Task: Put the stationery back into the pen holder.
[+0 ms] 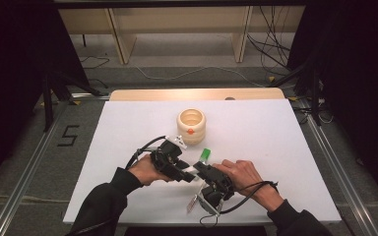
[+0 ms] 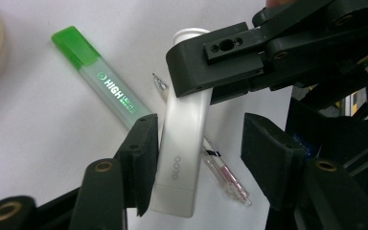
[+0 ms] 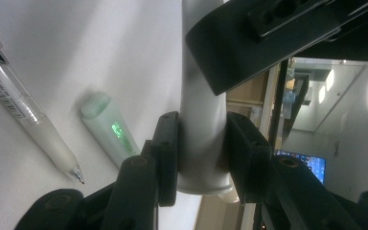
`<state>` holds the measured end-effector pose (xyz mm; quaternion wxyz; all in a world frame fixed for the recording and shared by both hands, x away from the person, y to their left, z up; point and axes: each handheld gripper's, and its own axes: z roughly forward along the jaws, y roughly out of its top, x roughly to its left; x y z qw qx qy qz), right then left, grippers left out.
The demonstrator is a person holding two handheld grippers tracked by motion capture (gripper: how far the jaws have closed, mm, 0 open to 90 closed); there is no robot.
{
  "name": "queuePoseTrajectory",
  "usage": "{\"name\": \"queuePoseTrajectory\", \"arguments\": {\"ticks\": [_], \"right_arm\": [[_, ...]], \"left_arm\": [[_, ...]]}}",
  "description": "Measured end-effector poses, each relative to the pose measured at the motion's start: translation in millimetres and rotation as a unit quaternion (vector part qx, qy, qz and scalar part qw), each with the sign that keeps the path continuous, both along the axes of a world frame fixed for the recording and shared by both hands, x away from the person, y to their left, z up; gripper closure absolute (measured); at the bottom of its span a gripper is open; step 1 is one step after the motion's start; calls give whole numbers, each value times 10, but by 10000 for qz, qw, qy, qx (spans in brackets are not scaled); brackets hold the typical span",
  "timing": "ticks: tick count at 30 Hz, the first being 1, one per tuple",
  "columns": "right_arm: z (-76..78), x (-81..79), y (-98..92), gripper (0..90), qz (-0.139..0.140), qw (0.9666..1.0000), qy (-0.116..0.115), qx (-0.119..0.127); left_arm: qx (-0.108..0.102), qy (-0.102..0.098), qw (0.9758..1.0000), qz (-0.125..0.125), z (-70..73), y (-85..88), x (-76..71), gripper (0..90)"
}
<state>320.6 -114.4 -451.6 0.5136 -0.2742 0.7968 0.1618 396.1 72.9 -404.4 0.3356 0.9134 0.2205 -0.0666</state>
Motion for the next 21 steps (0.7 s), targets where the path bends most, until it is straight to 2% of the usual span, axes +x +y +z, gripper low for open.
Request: {"name": "queuePoseTrajectory", "arguments": {"ticks": [8,13,21], "right_arm": [[-4,-15,12,677,92,9999,-60,-40],[-13,-26,13,677,85,10000,2,-24],[-16,-32,20,677,158,9999,-1,-66]], "left_arm": [[33,43,10000,-29,-3,-13,2,537],[116,35,9998,-142,-15,-25,14,567],[236,56,9995,-185,-47,-60,27,613]]}}
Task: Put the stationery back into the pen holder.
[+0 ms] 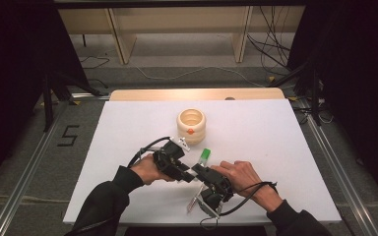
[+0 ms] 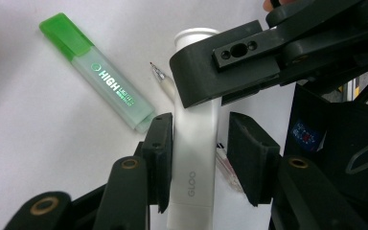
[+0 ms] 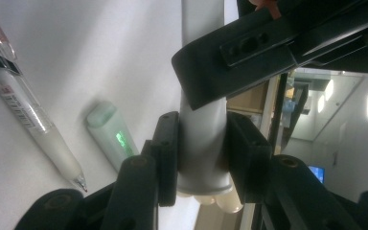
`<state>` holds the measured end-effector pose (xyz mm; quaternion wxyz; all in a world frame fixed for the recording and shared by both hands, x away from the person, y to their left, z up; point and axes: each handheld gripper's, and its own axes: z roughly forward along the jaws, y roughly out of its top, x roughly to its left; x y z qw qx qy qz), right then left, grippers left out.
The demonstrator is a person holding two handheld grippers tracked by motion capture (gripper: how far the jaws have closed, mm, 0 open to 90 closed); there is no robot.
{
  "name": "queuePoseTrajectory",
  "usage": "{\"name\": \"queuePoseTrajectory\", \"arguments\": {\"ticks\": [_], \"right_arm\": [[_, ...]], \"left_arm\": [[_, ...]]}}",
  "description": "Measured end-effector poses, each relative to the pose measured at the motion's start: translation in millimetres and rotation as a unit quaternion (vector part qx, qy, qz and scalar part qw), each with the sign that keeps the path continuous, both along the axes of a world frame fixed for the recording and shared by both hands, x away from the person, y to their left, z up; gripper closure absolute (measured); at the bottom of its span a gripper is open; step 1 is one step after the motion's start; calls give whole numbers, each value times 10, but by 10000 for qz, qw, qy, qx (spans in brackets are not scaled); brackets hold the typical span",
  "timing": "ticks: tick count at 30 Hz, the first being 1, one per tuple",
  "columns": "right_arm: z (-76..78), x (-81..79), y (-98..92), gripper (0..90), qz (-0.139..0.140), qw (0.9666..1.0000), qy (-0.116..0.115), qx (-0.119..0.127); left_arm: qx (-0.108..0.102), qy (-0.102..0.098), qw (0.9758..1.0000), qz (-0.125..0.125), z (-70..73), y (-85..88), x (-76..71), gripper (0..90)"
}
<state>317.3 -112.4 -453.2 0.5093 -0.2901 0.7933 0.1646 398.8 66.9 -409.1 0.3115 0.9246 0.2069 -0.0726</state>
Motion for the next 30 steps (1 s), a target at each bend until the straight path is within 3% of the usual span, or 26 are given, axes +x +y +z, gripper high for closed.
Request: {"name": "queuePoseTrajectory", "arguments": {"ticks": [3,14,18,23,25,30], "right_arm": [[-9,-8,-1,677,18,10000,-13,-30],[-15,-18,2,666,45,10000,3,-42],[23,-18,-17,577,-25,10000,-62,58],[110,-10,-75,506,-50,9994,-51,331],[131,-3,-95,458,-204,9984,-49,518],[223,37,-166,406,-641,9917,167,1102]], "left_arm": [[109,-24,9999,-27,-8,-10,1,662],[85,78,9999,-29,-10,-20,4,697],[-19,108,9999,-128,8,19,13,701],[-165,87,9998,15,49,108,39,701],[-155,75,9998,39,60,154,56,701],[-186,12,9996,213,57,228,90,701]]}}
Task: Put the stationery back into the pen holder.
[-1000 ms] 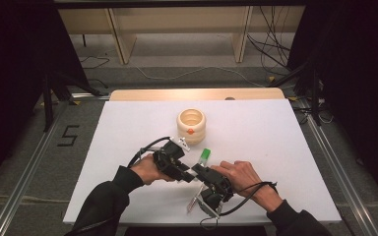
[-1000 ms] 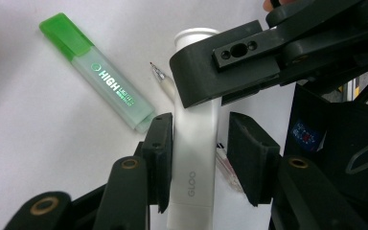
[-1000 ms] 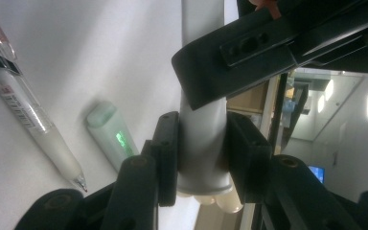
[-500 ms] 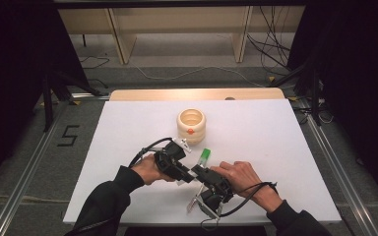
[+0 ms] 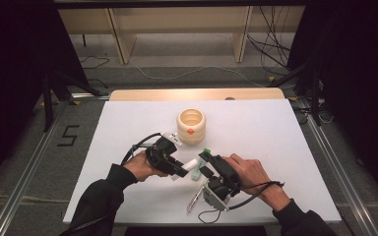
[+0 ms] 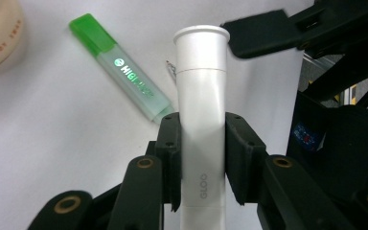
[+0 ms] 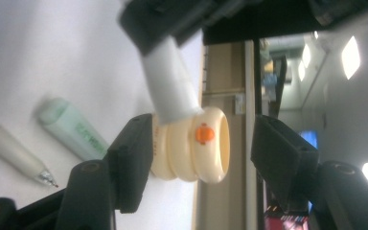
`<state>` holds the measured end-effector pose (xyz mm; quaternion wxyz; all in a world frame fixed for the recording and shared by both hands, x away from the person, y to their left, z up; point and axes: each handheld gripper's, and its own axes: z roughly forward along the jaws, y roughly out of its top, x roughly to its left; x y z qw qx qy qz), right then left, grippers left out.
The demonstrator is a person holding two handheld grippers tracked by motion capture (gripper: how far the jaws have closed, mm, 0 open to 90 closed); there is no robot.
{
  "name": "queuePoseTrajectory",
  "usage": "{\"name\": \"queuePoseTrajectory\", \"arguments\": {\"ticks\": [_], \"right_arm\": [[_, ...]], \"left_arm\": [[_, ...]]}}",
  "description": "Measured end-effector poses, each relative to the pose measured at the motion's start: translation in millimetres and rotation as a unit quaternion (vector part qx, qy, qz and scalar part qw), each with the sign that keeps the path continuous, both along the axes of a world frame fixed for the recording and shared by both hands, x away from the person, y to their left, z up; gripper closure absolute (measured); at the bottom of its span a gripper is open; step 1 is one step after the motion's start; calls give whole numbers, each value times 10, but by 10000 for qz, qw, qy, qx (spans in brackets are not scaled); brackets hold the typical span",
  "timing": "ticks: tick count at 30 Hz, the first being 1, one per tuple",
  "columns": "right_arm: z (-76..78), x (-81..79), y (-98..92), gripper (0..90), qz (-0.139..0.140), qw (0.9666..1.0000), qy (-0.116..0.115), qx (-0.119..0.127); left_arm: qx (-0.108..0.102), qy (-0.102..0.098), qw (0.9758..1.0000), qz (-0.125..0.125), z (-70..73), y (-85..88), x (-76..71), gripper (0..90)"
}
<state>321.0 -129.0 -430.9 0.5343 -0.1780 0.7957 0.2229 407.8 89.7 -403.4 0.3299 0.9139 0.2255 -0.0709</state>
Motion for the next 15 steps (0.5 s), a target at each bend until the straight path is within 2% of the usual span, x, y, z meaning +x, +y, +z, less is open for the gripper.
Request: {"name": "queuePoseTrajectory", "arguments": {"ticks": [1,3,5,7,9,11,13,15], "right_arm": [[8,12,-10,404,-105,9997,61,193],[30,45,-34,398,-262,9985,234,419],[38,78,-55,387,-394,9971,327,561],[49,113,-70,374,-533,9962,401,565],[63,141,-87,373,-686,9924,538,872],[81,173,-116,372,-845,9859,870,1156],[88,217,-155,363,-959,9809,1035,1340],[92,254,-189,353,-1111,9728,1322,1545]], "left_arm": [[-14,-8,10000,46,-2,11,4,701],[-74,-46,9998,176,-3,36,15,701],[-140,-58,9994,309,3,64,35,701],[-178,-127,9989,426,12,96,53,700],[-233,-206,9979,566,20,124,62,701],[-318,-242,9966,718,31,153,72,701],[-394,-333,9952,832,47,185,82,701],[-475,-433,9933,960,57,214,91,700]]}}
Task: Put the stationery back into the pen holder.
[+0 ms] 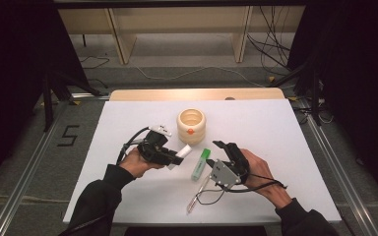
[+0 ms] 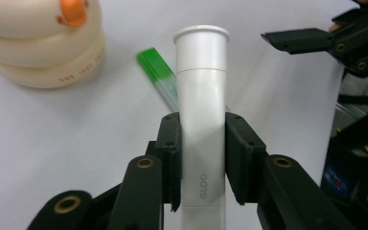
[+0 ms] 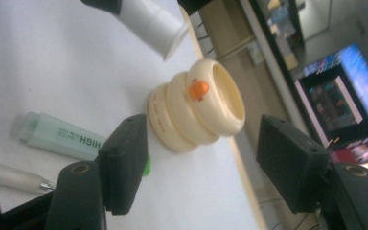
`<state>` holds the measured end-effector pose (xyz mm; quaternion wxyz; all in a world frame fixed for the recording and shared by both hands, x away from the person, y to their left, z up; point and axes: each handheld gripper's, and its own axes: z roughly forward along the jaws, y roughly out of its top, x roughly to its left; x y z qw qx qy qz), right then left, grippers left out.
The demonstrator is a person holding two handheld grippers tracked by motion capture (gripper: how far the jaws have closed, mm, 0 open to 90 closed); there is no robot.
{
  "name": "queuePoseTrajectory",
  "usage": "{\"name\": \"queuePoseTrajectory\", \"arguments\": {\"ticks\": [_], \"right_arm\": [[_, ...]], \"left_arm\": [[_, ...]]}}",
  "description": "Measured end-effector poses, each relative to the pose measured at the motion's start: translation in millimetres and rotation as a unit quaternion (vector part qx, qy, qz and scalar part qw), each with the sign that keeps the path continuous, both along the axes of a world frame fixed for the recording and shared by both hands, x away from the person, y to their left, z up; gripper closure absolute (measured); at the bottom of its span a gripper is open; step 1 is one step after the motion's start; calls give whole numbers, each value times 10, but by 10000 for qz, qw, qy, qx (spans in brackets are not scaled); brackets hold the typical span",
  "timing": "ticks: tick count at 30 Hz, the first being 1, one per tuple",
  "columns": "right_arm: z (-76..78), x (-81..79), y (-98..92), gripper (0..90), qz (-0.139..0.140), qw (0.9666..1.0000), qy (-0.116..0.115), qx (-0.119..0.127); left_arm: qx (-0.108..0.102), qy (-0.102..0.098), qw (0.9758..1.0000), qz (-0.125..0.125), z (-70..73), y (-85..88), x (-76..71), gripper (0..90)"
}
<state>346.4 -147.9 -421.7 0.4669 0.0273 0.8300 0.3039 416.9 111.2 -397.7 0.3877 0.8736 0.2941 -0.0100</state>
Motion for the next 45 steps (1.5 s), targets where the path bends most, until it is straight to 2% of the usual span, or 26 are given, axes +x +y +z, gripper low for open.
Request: {"name": "queuePoseTrajectory", "arguments": {"ticks": [4,6,10,14,19,26,30,31,33,35,36,37,39,41,43,45], "right_arm": [[21,62,-78,346,-215,9980,423,428],[27,87,-114,344,-247,9956,667,611],[36,135,-164,338,-343,9886,1042,1031],[36,171,-216,330,-440,9794,1410,1374],[37,203,-289,325,-509,9660,1821,1766],[16,169,-396,320,-608,9523,2093,2135],[-7,162,-462,316,-652,9409,2337,2362],[-9,158,-479,316,-667,9381,2387,2420],[-12,148,-505,316,-676,9350,2430,2492],[-13,131,-534,314,-678,9327,2466,2545],[-14,115,-548,313,-698,9305,2506,2581],[-17,105,-565,313,-682,9304,2501,2591],[-21,80,-597,308,-704,9277,2546,2638],[-22,63,-640,308,-716,9225,2609,2754],[-19,49,-686,307,-741,9187,2646,2837],[-19,45,-726,304,-741,9126,2752,2932]], "left_arm": [[-201,-175,9992,281,15,56,22,700],[-308,-228,9984,406,23,88,31,700],[-473,-338,9961,662,48,141,38,700],[-647,-477,9925,916,67,186,42,700],[-842,-663,9873,1174,90,233,44,700],[-1173,-833,9771,1569,146,282,80,699],[-1261,-896,9736,1681,149,287,125,700],[-1334,-902,9715,1742,151,281,141,700],[-1479,-860,9679,1840,169,273,169,700],[-1621,-867,9650,1868,203,248,197,699],[-1653,-905,9639,1879,219,225,215,700],[-1633,-923,9643,1867,235,201,234,699],[-1608,-941,9648,1858,253,144,284,699],[-1598,-943,9644,1882,262,95,331,699],[-1585,-961,9645,1881,267,48,367,699],[-1579,-1006,9642,1881,278,10,400,699]]}}
